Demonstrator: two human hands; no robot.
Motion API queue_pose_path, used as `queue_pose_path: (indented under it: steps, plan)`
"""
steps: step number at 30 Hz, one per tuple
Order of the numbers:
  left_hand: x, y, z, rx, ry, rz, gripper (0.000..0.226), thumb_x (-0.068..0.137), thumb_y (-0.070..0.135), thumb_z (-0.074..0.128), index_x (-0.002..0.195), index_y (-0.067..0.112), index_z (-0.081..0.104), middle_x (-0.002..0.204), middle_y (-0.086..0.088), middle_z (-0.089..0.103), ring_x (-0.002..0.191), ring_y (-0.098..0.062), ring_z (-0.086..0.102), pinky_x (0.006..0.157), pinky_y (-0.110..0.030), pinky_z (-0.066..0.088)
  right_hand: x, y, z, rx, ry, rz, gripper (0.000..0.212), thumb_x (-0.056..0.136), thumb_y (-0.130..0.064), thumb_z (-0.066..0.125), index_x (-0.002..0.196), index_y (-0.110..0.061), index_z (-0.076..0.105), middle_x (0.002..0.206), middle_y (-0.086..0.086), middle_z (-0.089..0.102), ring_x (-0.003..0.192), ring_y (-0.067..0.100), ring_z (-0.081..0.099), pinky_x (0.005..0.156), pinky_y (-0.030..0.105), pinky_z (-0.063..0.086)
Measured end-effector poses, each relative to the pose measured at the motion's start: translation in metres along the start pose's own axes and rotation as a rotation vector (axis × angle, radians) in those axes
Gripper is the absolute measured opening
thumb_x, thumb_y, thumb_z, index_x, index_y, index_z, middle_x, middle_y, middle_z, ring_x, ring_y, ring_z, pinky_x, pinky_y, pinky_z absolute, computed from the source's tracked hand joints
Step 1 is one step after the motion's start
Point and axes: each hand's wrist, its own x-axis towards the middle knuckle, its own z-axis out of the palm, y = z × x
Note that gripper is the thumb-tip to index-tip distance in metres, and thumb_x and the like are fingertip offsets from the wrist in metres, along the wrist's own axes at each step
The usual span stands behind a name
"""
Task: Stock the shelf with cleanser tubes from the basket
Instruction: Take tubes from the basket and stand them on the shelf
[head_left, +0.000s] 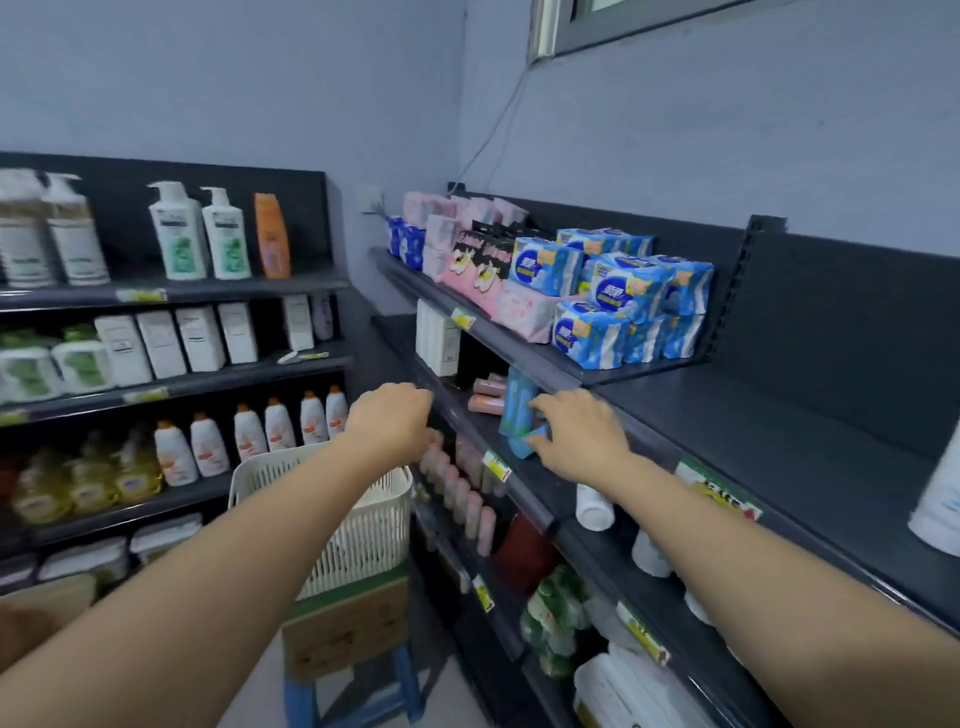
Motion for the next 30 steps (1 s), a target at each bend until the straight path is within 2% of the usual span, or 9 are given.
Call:
queue_pose_path:
  steps: [2,4,9,12,14,19,23,26,30]
  plan:
    - [0.0,-0.03,0.007,0.003,-0.024,-0.05,0.026,0.092,0.033,0.054,0.108,0.012,0.058,0.112,-0.007,0.058,0.108,-0.028,0.055,0.076,-0.036,0.044,0.018,-0.023,0.009,0.026,-0.029,-0.044,0.047,0.092,-0.04,0.055,0.134,-0.021,0.048,0.133,0.008,0.053,0.126,0.03,0.043,0.1,0.04,0.037]
    - [0.002,-0.059,0.015,0.014,-0.045,-0.095,0.026,0.09,0.034,0.056,0.106,0.013,0.059,0.113,-0.007,0.059,0.109,-0.028,0.055,0.08,-0.037,0.047,0.038,-0.045,0.018,0.034,-0.048,-0.082,0.049,0.091,-0.042,0.056,0.135,-0.022,0.047,0.132,0.007,0.053,0.125,0.031,0.043,0.1,0.04,0.037]
    - [0.013,-0.122,0.033,0.032,-0.107,-0.204,0.035,0.09,0.038,0.058,0.113,0.011,0.057,0.123,-0.008,0.05,0.116,-0.031,0.046,0.087,-0.042,0.048,0.087,-0.096,0.046,0.056,-0.092,-0.148,0.044,0.091,-0.037,0.053,0.132,-0.02,0.051,0.127,0.008,0.056,0.122,0.03,0.046,0.096,0.039,0.04]
    - [0.023,-0.157,0.047,0.012,-0.112,-0.25,0.048,0.091,0.036,0.059,0.131,0.012,0.047,0.129,-0.009,0.044,0.118,-0.029,0.046,0.083,-0.039,0.046,0.114,-0.125,0.064,0.049,-0.126,-0.163,0.041,0.091,-0.036,0.053,0.129,-0.02,0.053,0.125,0.008,0.057,0.12,0.03,0.047,0.096,0.039,0.04]
    - [0.031,-0.178,0.057,0.028,-0.115,-0.26,0.053,0.091,0.037,0.059,0.136,0.014,0.044,0.13,-0.009,0.049,0.118,-0.029,0.05,0.081,-0.036,0.045,0.132,-0.142,0.077,0.051,-0.149,-0.172,0.038,0.091,-0.035,0.053,0.126,-0.021,0.055,0.123,0.006,0.057,0.119,0.029,0.047,0.095,0.039,0.039]
    - [0.045,-0.225,0.085,0.057,-0.202,-0.257,0.031,0.092,0.035,0.057,0.114,0.014,0.059,0.115,-0.005,0.062,0.107,-0.027,0.058,0.076,-0.036,0.05,0.168,-0.178,0.114,0.06,-0.218,-0.19,0.039,0.09,-0.035,0.054,0.126,-0.02,0.054,0.129,0.007,0.054,0.121,0.03,0.047,0.095,0.04,0.04]
    - [0.057,-0.252,0.109,0.026,-0.246,-0.272,0.026,0.091,0.033,0.057,0.108,0.013,0.058,0.112,-0.006,0.061,0.105,-0.027,0.058,0.073,-0.035,0.047,0.195,-0.195,0.145,0.059,-0.297,-0.187,0.044,0.087,-0.044,0.06,0.125,-0.023,0.056,0.132,0.009,0.054,0.124,0.032,0.045,0.099,0.044,0.043]
    - [0.071,-0.268,0.131,0.008,-0.28,-0.285,0.027,0.09,0.033,0.058,0.107,0.013,0.059,0.113,-0.007,0.061,0.106,-0.027,0.057,0.082,-0.038,0.05,0.214,-0.2,0.168,0.054,-0.344,-0.184,0.043,0.088,-0.045,0.058,0.125,-0.023,0.057,0.129,0.006,0.057,0.126,0.031,0.044,0.1,0.046,0.042]
    - [0.094,-0.282,0.163,0.004,-0.326,-0.311,0.025,0.09,0.033,0.058,0.104,0.013,0.06,0.112,-0.006,0.063,0.105,-0.026,0.059,0.082,-0.035,0.048,0.243,-0.204,0.201,0.085,-0.407,-0.211,0.043,0.09,-0.04,0.057,0.129,-0.022,0.055,0.132,0.005,0.055,0.124,0.027,0.047,0.101,0.041,0.041]
